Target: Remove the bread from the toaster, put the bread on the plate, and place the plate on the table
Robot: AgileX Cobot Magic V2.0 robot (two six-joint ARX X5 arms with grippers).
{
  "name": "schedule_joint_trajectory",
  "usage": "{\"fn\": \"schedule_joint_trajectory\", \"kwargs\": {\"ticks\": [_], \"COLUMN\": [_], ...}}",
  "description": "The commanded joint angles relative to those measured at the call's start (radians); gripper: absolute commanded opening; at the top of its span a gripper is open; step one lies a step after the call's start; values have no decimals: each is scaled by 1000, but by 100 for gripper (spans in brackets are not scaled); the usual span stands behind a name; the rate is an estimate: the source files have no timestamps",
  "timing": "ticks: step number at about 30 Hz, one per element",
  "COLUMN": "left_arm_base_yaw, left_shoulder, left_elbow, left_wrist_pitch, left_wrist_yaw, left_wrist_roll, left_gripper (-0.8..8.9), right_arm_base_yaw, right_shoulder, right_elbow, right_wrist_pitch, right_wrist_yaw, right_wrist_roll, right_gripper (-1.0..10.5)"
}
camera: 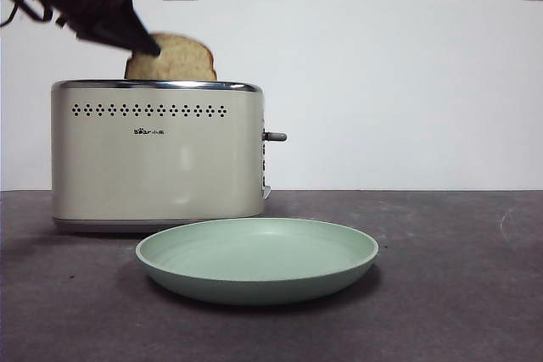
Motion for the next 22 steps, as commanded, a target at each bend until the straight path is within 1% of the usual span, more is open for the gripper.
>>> {"fn": "schedule_joint_trajectory", "kwargs": {"ticks": [1,8,12,13,15,18,22], "left_arm_base_yaw": [-4,-4,-4,-4,-4,-10,-23], "left_shoulder": [-24,-74,-132,-155,-207,-296,-406], "left_elbow": [67,230,290,294,294,294,294], "left_wrist_pitch": [-14,-177,-278,-290,-306,-358,-500], "left_wrist_yaw": [7,14,15,14,16,55,89], "left_wrist_roll": [-16,-16,-18,-26,-71,-126,-129], "left_gripper": [-8,-8,-8,-8,-8,-8,-6], "right_arm_base_yaw": [2,2,2,1,1,2,2], "right_shoulder": [-2,-1,14,21,40,77,135], "right_elbow": [2,2,2,2,2,2,2], "right_wrist_pitch": [2,3,16,19,26,43,90], "right_wrist_yaw": [0,2,3,3,3,3,3], "right_wrist_roll": [0,0,0,0,0,0,0], "right_gripper": [691,691,691,691,691,690,690]}}
